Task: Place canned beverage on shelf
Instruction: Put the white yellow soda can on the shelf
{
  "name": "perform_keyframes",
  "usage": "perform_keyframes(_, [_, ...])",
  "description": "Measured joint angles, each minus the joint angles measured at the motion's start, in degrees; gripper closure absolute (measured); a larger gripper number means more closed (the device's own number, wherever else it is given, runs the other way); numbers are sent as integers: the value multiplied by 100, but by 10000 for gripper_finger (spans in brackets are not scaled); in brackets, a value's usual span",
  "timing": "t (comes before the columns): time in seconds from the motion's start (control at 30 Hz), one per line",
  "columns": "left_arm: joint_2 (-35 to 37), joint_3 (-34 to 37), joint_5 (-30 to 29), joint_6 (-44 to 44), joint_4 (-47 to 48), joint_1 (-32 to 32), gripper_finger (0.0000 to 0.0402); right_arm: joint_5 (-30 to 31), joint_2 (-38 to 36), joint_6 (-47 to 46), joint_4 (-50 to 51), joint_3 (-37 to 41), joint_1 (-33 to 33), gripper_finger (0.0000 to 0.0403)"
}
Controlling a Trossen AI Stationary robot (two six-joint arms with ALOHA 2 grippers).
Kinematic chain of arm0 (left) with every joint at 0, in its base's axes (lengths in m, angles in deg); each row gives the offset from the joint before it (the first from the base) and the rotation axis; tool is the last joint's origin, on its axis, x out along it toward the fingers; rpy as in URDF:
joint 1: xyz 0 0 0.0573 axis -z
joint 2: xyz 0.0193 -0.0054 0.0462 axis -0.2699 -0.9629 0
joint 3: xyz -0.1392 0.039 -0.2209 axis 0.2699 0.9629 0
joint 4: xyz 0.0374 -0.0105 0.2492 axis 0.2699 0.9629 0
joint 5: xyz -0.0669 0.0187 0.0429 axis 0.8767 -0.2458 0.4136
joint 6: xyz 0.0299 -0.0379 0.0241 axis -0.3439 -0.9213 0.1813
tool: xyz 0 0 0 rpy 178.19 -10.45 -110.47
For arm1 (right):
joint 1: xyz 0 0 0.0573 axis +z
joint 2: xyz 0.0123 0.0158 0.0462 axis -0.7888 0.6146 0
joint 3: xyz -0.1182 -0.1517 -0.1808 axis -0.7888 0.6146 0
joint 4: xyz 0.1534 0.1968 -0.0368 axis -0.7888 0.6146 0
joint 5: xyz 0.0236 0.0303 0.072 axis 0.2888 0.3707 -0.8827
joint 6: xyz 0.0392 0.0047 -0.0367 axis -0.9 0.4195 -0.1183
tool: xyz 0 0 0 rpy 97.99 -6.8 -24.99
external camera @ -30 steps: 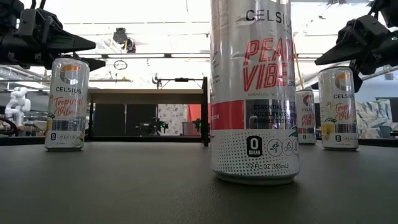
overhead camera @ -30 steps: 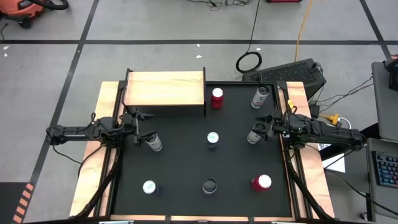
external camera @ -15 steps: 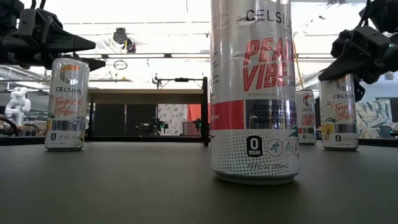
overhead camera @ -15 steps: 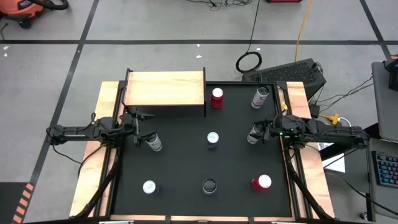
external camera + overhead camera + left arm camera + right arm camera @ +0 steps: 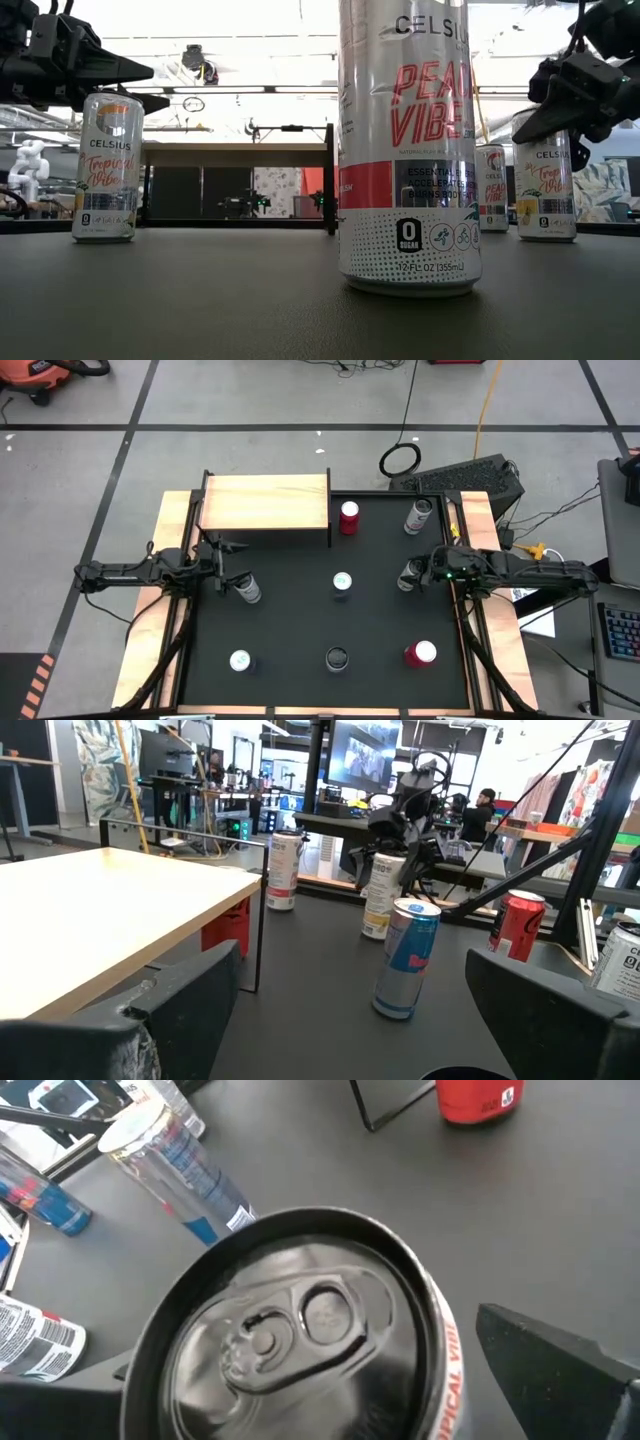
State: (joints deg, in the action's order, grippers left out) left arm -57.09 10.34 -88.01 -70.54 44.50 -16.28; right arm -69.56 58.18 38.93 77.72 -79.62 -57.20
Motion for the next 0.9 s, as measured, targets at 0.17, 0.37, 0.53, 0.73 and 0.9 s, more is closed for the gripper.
perform_keyframes(0.17, [0,0,0,0,2,1,13,31,115,-54,120,0,0,9])
perform_keyframes(0.37, [0,0,0,2,2,2,13,191,170,-64,107,0,0,9])
perform_keyframes(0.53, [0,-1,0,3,2,1,13,156,170,-347,107,0,0,9])
perform_keyframes(0.73, [0,-1,2,2,2,0,13,157,170,-192,103,0,0,9])
perform_keyframes(0.9, [0,-1,1,2,2,2,13,154,170,-201,103,0,0,9])
